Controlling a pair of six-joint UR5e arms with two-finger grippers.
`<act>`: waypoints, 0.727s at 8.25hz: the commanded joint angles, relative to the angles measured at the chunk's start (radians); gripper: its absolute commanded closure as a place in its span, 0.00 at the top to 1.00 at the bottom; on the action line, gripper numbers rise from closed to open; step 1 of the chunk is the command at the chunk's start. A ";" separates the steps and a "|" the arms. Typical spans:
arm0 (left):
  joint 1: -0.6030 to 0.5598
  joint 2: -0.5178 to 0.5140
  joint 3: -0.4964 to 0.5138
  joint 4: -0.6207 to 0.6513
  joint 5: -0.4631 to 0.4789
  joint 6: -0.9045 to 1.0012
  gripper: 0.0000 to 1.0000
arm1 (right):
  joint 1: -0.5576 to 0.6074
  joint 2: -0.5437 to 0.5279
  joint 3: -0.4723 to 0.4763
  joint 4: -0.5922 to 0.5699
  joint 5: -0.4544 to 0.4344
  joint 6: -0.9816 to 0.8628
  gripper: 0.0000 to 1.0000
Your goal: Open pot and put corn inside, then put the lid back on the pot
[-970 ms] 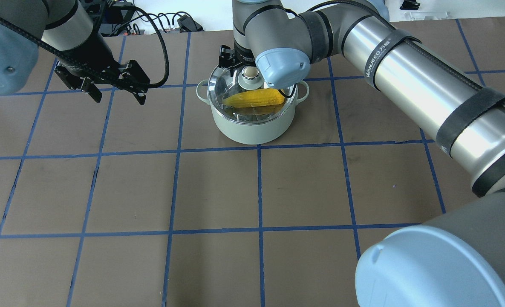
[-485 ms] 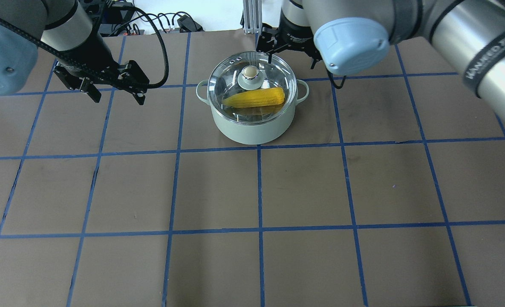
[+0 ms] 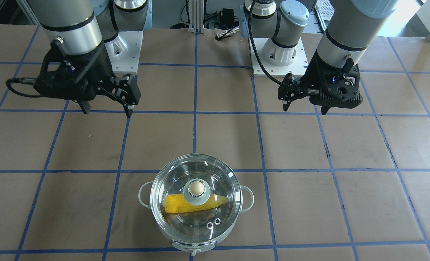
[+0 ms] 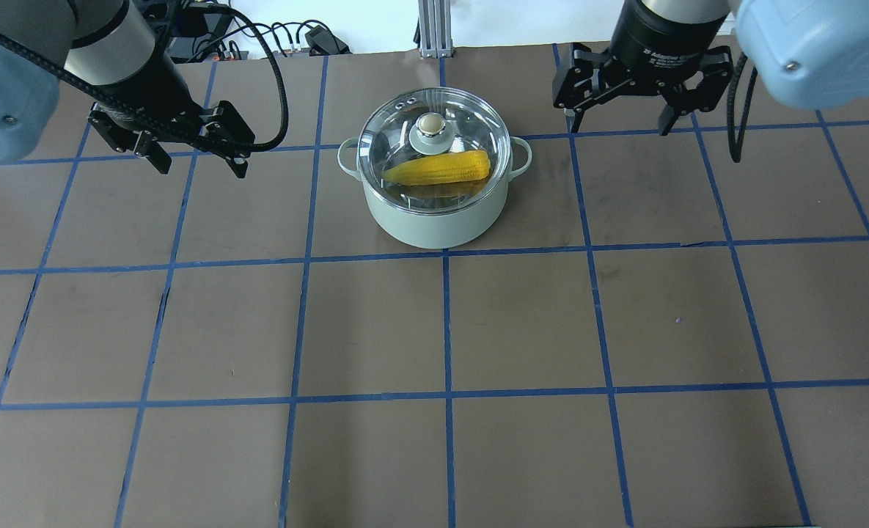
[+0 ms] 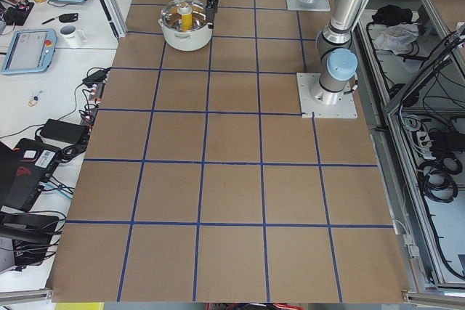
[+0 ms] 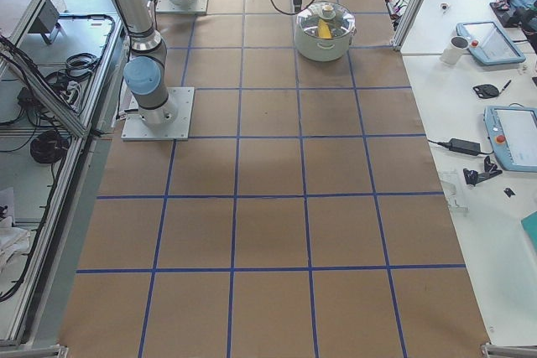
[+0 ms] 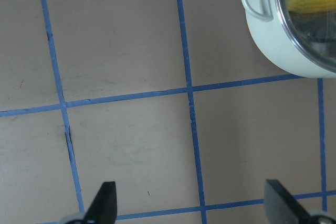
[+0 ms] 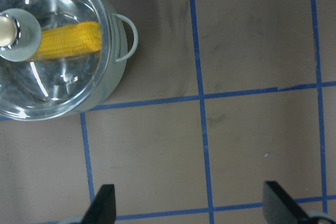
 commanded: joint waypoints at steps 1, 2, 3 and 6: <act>0.000 0.012 0.001 -0.002 0.001 0.001 1.00 | -0.006 -0.059 0.033 0.086 -0.012 -0.026 1.00; 0.000 0.013 -0.001 -0.002 0.004 0.001 1.00 | -0.005 -0.061 0.037 0.087 -0.012 -0.037 1.00; 0.000 0.013 -0.001 -0.003 0.004 0.001 1.00 | -0.005 -0.062 0.037 0.086 -0.011 -0.058 1.00; 0.000 0.013 -0.002 -0.003 0.004 0.001 1.00 | -0.008 -0.062 0.037 0.083 -0.011 -0.066 1.00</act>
